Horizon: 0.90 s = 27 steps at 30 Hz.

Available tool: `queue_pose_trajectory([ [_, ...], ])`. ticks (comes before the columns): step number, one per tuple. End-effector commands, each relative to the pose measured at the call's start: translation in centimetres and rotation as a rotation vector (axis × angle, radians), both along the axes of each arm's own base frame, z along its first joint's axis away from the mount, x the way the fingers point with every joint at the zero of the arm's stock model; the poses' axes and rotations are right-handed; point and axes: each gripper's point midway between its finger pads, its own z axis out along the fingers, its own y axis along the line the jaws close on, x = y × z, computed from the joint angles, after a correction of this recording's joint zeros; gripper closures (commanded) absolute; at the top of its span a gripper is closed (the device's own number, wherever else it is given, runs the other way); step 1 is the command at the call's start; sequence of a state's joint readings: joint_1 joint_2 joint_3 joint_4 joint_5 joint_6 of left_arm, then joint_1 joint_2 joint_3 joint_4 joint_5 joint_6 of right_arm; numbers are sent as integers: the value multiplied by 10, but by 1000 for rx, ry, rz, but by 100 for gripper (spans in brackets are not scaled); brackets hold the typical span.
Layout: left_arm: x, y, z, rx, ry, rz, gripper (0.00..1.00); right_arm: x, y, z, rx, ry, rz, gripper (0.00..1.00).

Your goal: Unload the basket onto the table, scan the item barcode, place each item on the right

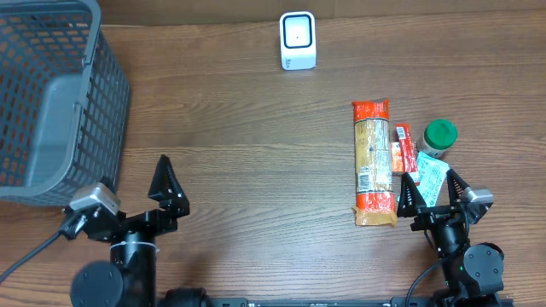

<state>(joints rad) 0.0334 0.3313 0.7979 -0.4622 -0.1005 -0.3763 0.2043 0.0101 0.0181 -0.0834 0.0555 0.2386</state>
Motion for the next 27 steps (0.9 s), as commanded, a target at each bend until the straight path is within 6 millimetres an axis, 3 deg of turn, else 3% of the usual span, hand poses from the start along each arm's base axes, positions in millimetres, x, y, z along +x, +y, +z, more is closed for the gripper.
queue_pose_trajectory([
  [1, 2, -19, 6, 0, -152, -112, 0, 0, 0, -2, -4, -1, -1, 0],
  [4, -5, -21, 18, 3, -341, -124, 0, 0, 0, -2, -4, -1, -1, 0],
  [8, -11, -21, 10, 12, -451, -125, 0, 0, 0, -2, -4, -1, -1, 0],
  [13, -8, -21, -18, 13, -468, -125, 0, 0, 0, -2, -4, -1, -1, 0],
  [27, 32, -20, -125, -7, -245, -128, 0, 0, 0, -2, -4, -1, -1, 0],
])
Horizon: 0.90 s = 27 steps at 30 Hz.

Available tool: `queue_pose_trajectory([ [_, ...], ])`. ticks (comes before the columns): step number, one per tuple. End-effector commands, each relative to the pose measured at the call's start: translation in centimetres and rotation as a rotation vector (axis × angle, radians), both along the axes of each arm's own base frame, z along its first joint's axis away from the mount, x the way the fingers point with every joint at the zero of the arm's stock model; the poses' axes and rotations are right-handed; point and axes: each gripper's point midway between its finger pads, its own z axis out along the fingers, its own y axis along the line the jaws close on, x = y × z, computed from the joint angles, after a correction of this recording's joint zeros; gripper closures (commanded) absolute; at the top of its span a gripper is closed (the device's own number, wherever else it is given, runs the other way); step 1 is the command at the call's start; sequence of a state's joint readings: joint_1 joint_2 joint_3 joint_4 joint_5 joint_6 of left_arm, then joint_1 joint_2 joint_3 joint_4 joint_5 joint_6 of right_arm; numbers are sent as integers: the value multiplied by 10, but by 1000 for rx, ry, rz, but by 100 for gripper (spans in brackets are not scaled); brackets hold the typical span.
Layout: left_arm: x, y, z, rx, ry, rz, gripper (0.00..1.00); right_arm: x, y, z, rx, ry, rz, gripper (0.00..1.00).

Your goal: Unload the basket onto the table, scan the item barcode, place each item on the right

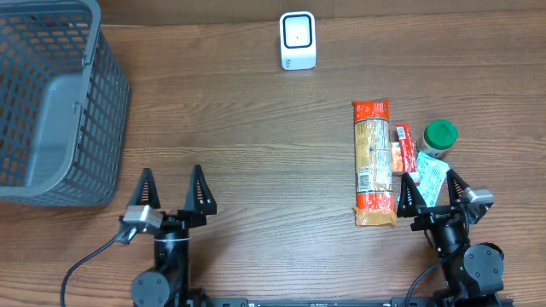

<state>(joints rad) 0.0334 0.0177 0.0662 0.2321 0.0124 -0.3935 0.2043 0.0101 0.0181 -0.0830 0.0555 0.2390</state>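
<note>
The long orange-and-tan packet [373,162] lies flat on the table at the right, its white label facing up. Beside it are a small red packet [402,147], a green-lidded jar [440,136] and a teal-and-white pouch [432,175]. The white barcode scanner [298,40] stands at the far middle. My right gripper [432,189] is open at the near right, its fingers over the teal pouch's near end. My left gripper [174,189] is open near the front left, with nothing between its fingers.
A grey mesh basket [53,102] fills the far left corner. Wood table [247,145] stretches between the scanner, basket and the items.
My left gripper has moved to the right, away from the basket, and turned so both fingers point straight away from the table's front edge. The right gripper and the items have not moved.
</note>
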Motion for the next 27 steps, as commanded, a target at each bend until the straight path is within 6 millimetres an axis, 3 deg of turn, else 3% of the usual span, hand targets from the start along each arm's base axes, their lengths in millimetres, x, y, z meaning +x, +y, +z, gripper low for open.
queue_pose_trajectory([
  [1, 6, -2, -27, -12, 55, -17, 0, 0, 0, -2, -4, -1, -1, 0],
  [9, 12, -2, -104, -5, 363, -12, 0, 0, 0, -2, -4, -1, -1, 0],
  [19, 12, -5, -102, 314, 354, 1, 0, 0, 0, -2, -4, -1, -1, 0],
  [27, 12, -5, -102, 329, 353, 6, 0, 0, 0, -2, -4, -1, -1, 0],
])
